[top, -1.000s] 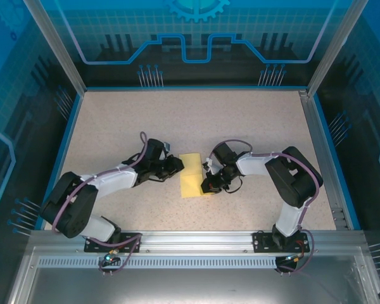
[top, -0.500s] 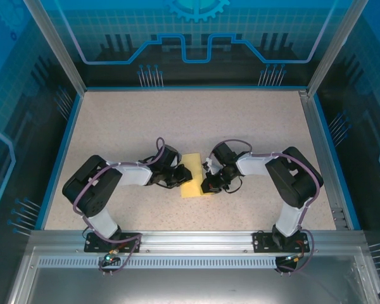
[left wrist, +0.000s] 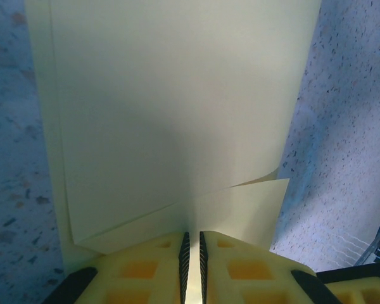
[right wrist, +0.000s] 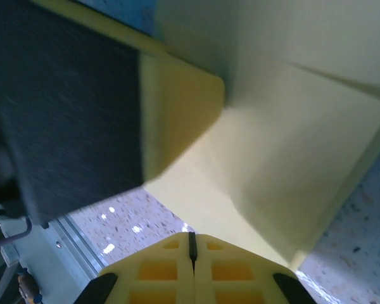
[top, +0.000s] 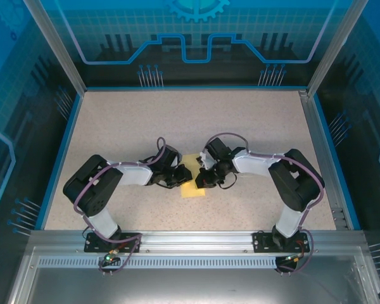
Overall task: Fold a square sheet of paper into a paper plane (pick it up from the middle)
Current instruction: Fold the triangle a second time at the center of the table.
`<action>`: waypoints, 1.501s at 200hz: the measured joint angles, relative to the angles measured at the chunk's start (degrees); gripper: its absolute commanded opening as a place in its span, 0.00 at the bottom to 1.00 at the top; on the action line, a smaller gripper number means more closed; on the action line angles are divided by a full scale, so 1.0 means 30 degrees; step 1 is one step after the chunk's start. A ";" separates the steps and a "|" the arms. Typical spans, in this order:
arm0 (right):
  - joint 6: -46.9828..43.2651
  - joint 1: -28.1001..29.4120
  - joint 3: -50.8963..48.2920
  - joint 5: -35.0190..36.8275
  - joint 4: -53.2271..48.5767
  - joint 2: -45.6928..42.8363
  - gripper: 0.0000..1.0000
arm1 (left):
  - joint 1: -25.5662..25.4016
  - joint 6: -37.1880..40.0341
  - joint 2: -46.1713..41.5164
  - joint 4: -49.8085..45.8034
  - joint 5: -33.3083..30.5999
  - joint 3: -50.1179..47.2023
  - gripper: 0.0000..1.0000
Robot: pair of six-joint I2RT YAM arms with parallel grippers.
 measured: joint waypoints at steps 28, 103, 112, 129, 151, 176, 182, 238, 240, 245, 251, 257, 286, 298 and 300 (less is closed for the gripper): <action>0.0306 0.0044 0.0605 0.0029 0.0408 0.0867 0.05 | 0.0000 0.0000 0.0000 0.0000 0.0000 0.0000 0.18; 0.0852 0.0146 0.0823 0.0066 0.0510 0.1749 0.05 | 0.0000 -0.0007 0.0007 0.0000 -0.0007 0.0000 0.18; 0.0933 0.0153 0.0831 0.0073 0.0474 0.1829 0.05 | 0.0000 -0.0007 0.0007 0.0007 0.0000 0.0000 0.18; 0.1093 0.0204 0.0838 0.0153 0.0488 0.2062 0.05 | 0.0000 -0.0007 0.0007 0.0015 0.0000 0.0000 0.18; 0.1319 0.0248 0.1005 0.0219 0.0466 0.2244 0.05 | 0.0007 -0.0015 0.0007 0.0029 -0.0015 0.0000 0.18; 0.1530 0.0270 0.1086 0.0306 0.0408 0.2273 0.05 | 0.0022 -0.0015 0.0007 0.0073 -0.0066 0.0000 0.18; 0.1566 0.0270 0.1107 0.0321 0.0372 0.2273 0.05 | 0.0022 -0.0015 0.0007 0.0073 -0.0073 0.0000 0.18; 0.1639 0.0393 0.1326 0.0736 0.0022 0.2266 0.05 | 0.0022 -0.0015 0.0007 0.0087 -0.0095 -0.0007 0.18; 0.1639 0.0393 0.1326 0.0758 0.0022 0.2266 0.05 | 0.0022 -0.0022 0.0007 0.0087 -0.0095 -0.0007 0.18; 0.1639 0.0401 0.1326 0.0780 0.0015 0.2266 0.05 | 0.0022 -0.0022 0.0007 0.0087 -0.0102 -0.0007 0.18; 0.1639 0.0408 0.1326 0.0787 0.0022 0.2266 0.04 | 0.0022 -0.0015 0.0007 0.0087 -0.0102 -0.0007 0.18; 0.1654 0.0408 0.1326 0.0794 0.0022 0.2266 0.04 | 0.0022 -0.0022 0.0007 0.0087 -0.0138 -0.0007 0.18; 0.1872 0.0452 0.1326 0.0838 0.0036 0.2266 0.04 | 0.0022 -0.0022 0.0007 0.0080 -0.0175 -0.0007 0.18; 0.1996 0.0488 0.1333 0.0969 0.0022 0.2208 0.04 | 0.0022 -0.0022 -0.0007 0.0080 -0.0204 -0.0007 0.18; 0.1996 0.0488 0.1326 0.1013 0.0015 0.2193 0.04 | 0.0022 -0.0015 -0.0015 0.0080 -0.0211 -0.0007 0.18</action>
